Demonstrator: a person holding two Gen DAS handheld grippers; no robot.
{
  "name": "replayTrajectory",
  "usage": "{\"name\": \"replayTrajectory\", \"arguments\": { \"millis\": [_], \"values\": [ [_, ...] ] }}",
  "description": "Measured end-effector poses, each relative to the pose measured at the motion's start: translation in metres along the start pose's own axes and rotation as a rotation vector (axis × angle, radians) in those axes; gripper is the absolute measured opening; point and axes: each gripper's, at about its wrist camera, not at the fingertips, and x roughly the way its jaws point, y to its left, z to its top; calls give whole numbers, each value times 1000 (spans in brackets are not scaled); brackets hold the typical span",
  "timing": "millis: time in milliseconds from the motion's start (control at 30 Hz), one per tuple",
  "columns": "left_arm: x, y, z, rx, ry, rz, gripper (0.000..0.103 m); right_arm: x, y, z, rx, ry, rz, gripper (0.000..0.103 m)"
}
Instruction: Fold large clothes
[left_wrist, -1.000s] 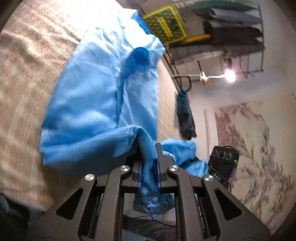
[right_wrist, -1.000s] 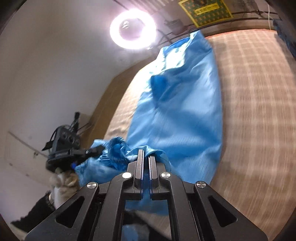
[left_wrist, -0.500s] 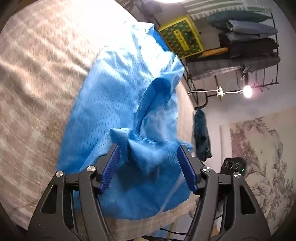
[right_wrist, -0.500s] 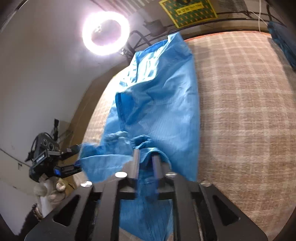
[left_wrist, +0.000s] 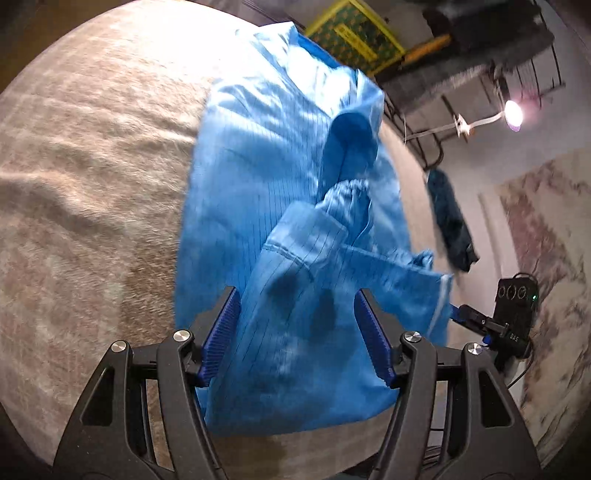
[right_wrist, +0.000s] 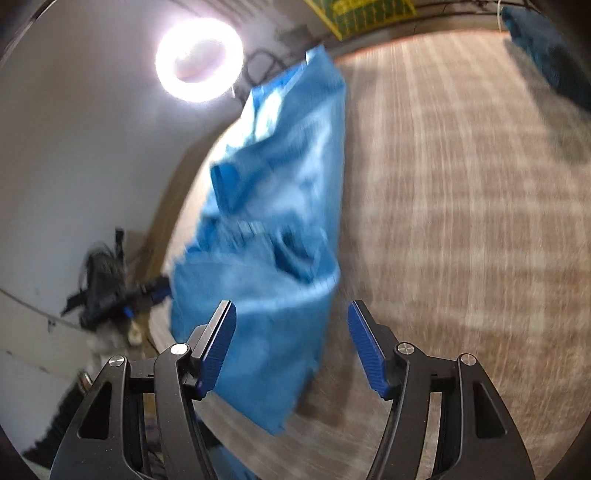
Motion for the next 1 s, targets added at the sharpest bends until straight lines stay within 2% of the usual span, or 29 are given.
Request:
{"name": "replayTrajectory", "arguments": {
  "millis": [67,100,133,200,300,400,500,567,633,733,800,867,900,1000],
  "values": [
    [9,-2,-1,10,11,10,65,8,2,-2,-14,16,-5,56],
    [14,-2,-2,14,18,16,64,13,5,-1,-28,26,-4,42],
    [17,-3,-3,24,19,22,59,15,10,0,-44,31,-11,20],
    [23,-6,-5,51,30,47,8,12,25,0,-101,12,-34,7],
    [12,-10,-11,72,9,26,2,-2,53,-2,-215,-53,-54,4],
    [-17,-9,-12,48,-67,-41,2,-15,74,4,-298,-138,-57,3],
    [-35,3,-11,10,-163,-21,2,-7,76,20,-329,-201,-81,3],
    [-28,22,-8,-40,-176,22,2,22,60,29,-297,-157,-105,3],
    [-11,34,-4,-64,-131,72,6,51,47,35,-259,-88,-133,7],
    [-2,38,-4,-57,-118,97,11,60,46,39,-264,-19,-174,8],
    [-9,33,-2,-32,-109,112,25,44,49,42,-273,-47,-135,10],
    [-26,25,-1,5,-162,153,35,27,46,47,-256,-86,-86,19],
    [-31,23,1,19,-183,167,36,18,44,50,-245,-105,-69,23],
    [-54,4,-4,79,-231,163,36,5,32,58,-188,-119,-3,24]
  ]
}}
